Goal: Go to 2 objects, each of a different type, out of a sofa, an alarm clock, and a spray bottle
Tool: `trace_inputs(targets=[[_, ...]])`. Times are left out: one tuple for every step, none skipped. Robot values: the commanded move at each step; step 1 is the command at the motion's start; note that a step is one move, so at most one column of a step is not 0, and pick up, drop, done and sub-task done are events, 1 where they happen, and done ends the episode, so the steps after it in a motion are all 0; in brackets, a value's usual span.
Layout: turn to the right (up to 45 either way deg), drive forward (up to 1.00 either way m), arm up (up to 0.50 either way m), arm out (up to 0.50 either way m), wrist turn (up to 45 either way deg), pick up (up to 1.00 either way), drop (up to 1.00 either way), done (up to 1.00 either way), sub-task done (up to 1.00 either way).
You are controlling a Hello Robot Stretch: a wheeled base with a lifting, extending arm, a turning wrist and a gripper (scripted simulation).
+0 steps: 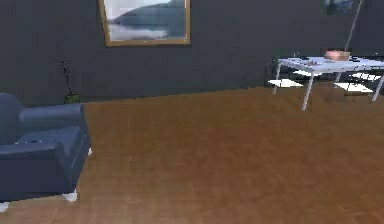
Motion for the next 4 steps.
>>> trace_inputs(targets=[[45.0,0.00,0.00,0.00,0.0,0.00,0.00,0.00,0.00],[45.0,0.00,0.00,0.00,0.0,0.00,0.00,0.00,0.00],[0.0,1.00,0.00,0.00,0.0,0.00,0.00,0.00,0.00],[3.0,0.00,0.00,0.00,0.0,0.00,0.00,0.00,0.00]])
